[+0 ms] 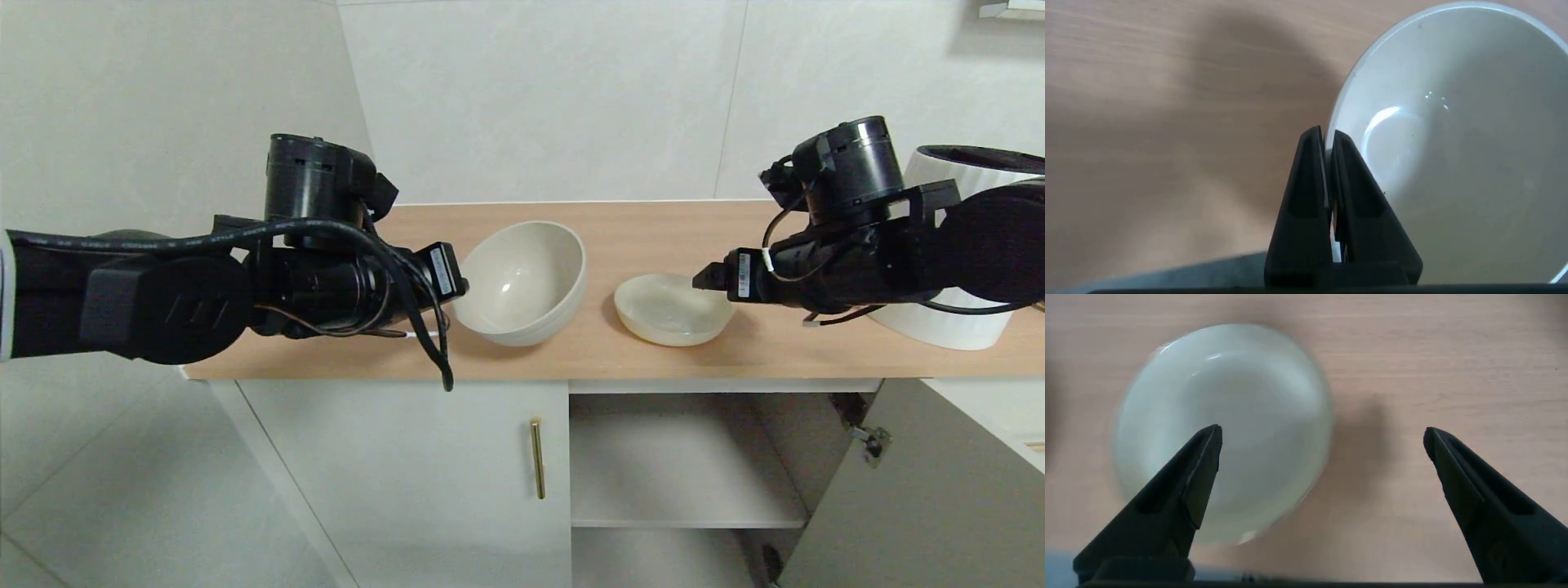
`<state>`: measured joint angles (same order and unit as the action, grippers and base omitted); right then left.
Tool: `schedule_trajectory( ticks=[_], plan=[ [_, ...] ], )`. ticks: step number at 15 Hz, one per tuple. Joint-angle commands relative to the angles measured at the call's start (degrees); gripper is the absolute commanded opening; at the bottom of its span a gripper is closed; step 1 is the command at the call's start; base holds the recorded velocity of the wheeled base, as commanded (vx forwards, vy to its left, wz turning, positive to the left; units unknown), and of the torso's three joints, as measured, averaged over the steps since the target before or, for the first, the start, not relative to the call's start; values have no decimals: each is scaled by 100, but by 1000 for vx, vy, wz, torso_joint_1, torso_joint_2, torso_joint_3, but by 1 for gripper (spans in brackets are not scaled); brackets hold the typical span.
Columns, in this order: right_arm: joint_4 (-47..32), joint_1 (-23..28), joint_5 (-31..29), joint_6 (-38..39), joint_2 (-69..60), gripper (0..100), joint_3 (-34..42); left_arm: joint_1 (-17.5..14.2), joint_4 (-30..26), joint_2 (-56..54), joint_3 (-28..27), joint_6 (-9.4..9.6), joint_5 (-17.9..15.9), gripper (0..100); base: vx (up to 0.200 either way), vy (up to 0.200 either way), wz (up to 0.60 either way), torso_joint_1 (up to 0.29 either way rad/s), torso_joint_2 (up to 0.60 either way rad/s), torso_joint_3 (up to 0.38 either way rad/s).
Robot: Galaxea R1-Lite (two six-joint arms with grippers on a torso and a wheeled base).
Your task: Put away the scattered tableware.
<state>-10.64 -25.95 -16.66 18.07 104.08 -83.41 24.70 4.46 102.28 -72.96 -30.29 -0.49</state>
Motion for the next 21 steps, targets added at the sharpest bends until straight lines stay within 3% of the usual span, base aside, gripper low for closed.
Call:
schedule_trajectory(
  ticks=[1,6,7,14,18,19,21],
  plan=[
    [1,38,-56,4,376,100,-114,70,11,-217,115,41,-4,0,0,0,0,0,0,0],
    [18,47,-337,65,683,100,-246,132,11,-331,159,41,-4,0,0,0,0,0,0,0],
    [18,47,-337,65,683,0,-246,132,11,-340,159,41,-4,0,0,0,0,0,0,0],
    [-26,55,-188,294,376,0,-167,167,11,-639,379,41,22,0,0,0,0,0,0,0],
    [-579,117,1069,549,-767,0,246,325,11,-1588,1161,59,-83,0,0,0,0,0,0,0],
    [-658,117,1148,584,-881,0,290,334,11,-1659,1249,59,-109,0,0,0,0,0,0,0],
    [-922,117,1737,637,-1646,0,940,343,11,-2107,1715,59,-408,0,0,0,0,0,0,0]
  ],
)
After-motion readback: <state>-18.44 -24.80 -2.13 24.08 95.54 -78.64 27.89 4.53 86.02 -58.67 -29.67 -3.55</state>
